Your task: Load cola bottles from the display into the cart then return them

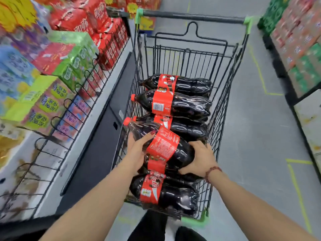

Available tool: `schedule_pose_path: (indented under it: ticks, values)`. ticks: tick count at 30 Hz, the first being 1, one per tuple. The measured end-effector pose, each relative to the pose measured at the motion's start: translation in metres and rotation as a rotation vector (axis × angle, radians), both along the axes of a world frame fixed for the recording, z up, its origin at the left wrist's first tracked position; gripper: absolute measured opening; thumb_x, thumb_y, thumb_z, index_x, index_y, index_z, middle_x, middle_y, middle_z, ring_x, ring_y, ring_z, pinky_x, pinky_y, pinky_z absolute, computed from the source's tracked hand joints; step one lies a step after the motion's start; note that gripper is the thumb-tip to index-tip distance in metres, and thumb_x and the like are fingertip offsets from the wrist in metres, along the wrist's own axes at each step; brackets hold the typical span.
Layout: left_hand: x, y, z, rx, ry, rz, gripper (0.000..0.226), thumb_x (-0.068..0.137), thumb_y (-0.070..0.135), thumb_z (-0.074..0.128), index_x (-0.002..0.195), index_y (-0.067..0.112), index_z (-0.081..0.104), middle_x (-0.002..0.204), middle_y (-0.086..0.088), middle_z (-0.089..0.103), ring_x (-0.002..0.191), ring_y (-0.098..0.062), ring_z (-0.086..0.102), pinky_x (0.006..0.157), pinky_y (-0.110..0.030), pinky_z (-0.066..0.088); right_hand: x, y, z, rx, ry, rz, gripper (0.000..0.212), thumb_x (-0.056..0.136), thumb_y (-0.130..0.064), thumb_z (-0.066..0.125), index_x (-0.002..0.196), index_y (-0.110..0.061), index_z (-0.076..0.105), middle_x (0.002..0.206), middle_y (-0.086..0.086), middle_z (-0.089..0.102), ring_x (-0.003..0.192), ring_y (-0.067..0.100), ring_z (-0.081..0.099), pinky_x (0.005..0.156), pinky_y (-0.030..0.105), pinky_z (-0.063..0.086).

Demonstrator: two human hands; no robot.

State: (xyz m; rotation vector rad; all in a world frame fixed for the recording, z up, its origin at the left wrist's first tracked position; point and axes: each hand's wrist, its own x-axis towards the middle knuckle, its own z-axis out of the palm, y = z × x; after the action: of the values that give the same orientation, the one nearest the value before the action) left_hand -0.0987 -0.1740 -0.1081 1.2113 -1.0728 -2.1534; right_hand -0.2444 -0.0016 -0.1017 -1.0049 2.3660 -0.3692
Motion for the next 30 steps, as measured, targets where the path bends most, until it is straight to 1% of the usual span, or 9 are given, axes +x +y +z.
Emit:
schedule_pose_path:
  ticks: [2, 4, 8, 10, 14, 16, 19, 25, 30]
  values:
    - [0.001, 0.016, 0.023, -0.079, 0.042, 0.042, 0.052, 0.085, 0.003, 0.067, 0.129, 0.018, 0.044, 0.105, -0.002, 0.068, 0.080, -0.014, 0.068, 0.065, -0.032, 0.051, 0.003, 0.010, 0.014, -0.083, -0.027, 0.000, 0.109, 0.040, -0.059, 0.083, 0.135, -0.026, 0.041, 0.124, -0.010, 0.044, 0.123, 0.023, 0.033, 0.098, 0.045, 0.042]
    - [0.007, 0.031, 0.046, -0.143, 0.105, 0.086, 0.049, 0.085, -0.001, 0.064, 0.125, 0.021, 0.045, 0.104, -0.002, 0.067, 0.083, -0.017, 0.066, 0.069, -0.032, 0.052, 0.007, 0.022, 0.031, -0.157, -0.036, 0.026, 0.110, 0.040, -0.059, 0.085, 0.135, -0.023, 0.042, 0.123, -0.007, 0.045, 0.122, 0.024, 0.034, 0.101, 0.044, 0.040]
    - [0.028, 0.056, 0.096, -0.323, 0.184, 0.027, 0.089, 0.055, 0.012, 0.082, 0.132, 0.029, 0.040, 0.116, -0.003, 0.065, 0.093, -0.023, 0.065, 0.070, -0.038, 0.054, 0.014, 0.037, 0.054, -0.317, -0.193, 0.054, 0.110, 0.032, -0.066, 0.087, 0.127, -0.023, 0.052, 0.122, -0.005, 0.053, 0.119, 0.022, 0.043, 0.103, 0.042, 0.042]
    - [0.042, 0.068, 0.122, -0.428, 0.187, 0.031, 0.098, 0.055, 0.002, 0.077, 0.138, 0.031, 0.034, 0.119, -0.002, 0.064, 0.095, -0.020, 0.066, 0.065, -0.033, 0.056, 0.021, 0.035, 0.064, -0.409, -0.338, 0.068, 0.107, 0.023, -0.071, 0.085, 0.116, -0.025, 0.059, 0.116, -0.006, 0.061, 0.112, 0.019, 0.055, 0.097, 0.043, 0.048]
    - [0.075, 0.090, 0.178, -0.582, 0.212, 0.094, 0.105, 0.057, 0.003, 0.075, 0.142, 0.039, 0.027, 0.129, -0.002, 0.055, 0.091, -0.015, 0.067, 0.060, -0.030, 0.056, 0.053, 0.034, 0.106, -0.542, -0.679, 0.150, 0.066, 0.043, -0.018, 0.096, 0.101, -0.016, 0.065, 0.102, 0.002, 0.073, 0.094, 0.015, 0.069, 0.085, 0.032, 0.056]
    - [0.100, 0.098, 0.202, -0.652, 0.212, 0.128, 0.107, 0.050, 0.013, 0.080, 0.141, 0.038, 0.029, 0.127, 0.000, 0.057, 0.092, -0.013, 0.069, 0.064, -0.031, 0.056, 0.075, 0.029, 0.124, -0.571, -0.816, 0.243, 0.060, 0.048, -0.006, 0.091, 0.101, -0.009, 0.065, 0.095, 0.004, 0.075, 0.086, 0.015, 0.071, 0.074, 0.027, 0.057]
    - [0.144, 0.110, 0.230, -0.747, 0.178, 0.230, 0.112, 0.050, 0.013, 0.081, 0.147, 0.025, 0.028, 0.132, -0.007, 0.057, 0.101, -0.019, 0.067, 0.071, -0.035, 0.056, 0.116, 0.017, 0.143, -0.569, -0.926, 0.348, 0.068, 0.041, -0.011, 0.094, 0.102, -0.004, 0.064, 0.093, 0.007, 0.075, 0.085, 0.020, 0.071, 0.071, 0.031, 0.056]
    - [0.262, 0.147, 0.269, -0.822, 0.055, 0.493, 0.115, 0.050, 0.016, 0.087, 0.147, 0.036, 0.030, 0.140, -0.010, 0.053, 0.117, -0.030, 0.062, 0.089, -0.050, 0.054, 0.221, 0.005, 0.175, -0.499, -1.015, 0.591, 0.070, 0.037, -0.026, 0.093, 0.100, -0.011, 0.066, 0.096, 0.005, 0.075, 0.091, 0.023, 0.071, 0.079, 0.038, 0.057]
    - [0.377, 0.209, 0.281, -0.861, -0.009, 0.744, 0.097, 0.056, 0.003, 0.080, 0.133, 0.044, 0.038, 0.126, 0.002, 0.060, 0.110, -0.023, 0.064, 0.085, -0.042, 0.056, 0.337, 0.022, 0.193, -0.399, -1.069, 0.813, 0.060, 0.045, -0.012, 0.092, 0.099, -0.005, 0.067, 0.094, 0.009, 0.075, 0.090, 0.027, 0.071, 0.079, 0.040, 0.057]
